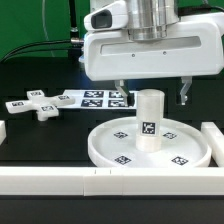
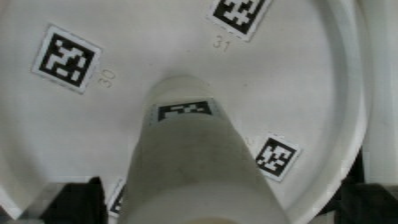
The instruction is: Assemble round table
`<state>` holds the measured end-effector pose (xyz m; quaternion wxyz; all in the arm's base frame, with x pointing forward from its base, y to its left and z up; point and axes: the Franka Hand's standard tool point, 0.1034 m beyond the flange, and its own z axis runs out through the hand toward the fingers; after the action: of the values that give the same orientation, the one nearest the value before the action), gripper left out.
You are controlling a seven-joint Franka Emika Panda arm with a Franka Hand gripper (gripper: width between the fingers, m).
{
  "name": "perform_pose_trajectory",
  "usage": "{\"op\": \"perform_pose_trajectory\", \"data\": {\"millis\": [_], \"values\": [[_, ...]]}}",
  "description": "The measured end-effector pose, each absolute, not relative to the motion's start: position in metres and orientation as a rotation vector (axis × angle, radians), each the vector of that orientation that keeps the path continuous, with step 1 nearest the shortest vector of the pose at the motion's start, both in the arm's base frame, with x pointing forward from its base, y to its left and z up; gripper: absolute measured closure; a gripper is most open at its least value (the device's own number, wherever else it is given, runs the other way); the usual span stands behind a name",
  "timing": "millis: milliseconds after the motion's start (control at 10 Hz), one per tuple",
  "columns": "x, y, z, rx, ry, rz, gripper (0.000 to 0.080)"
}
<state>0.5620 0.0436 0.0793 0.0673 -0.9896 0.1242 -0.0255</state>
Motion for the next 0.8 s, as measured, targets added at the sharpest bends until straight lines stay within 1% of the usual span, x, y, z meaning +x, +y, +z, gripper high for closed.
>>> {"op": "perform_pose_trajectory", "data": {"millis": [200, 600, 800], "values": [[0.562, 0.043, 0.079, -3.011, 0.128, -0.093, 0.0151], [0.566, 0.053, 0.083, -3.023, -0.631, -0.124, 0.0151], [0.567, 0.052, 0.083, -2.985, -0.818, -0.129, 0.0151]]}}
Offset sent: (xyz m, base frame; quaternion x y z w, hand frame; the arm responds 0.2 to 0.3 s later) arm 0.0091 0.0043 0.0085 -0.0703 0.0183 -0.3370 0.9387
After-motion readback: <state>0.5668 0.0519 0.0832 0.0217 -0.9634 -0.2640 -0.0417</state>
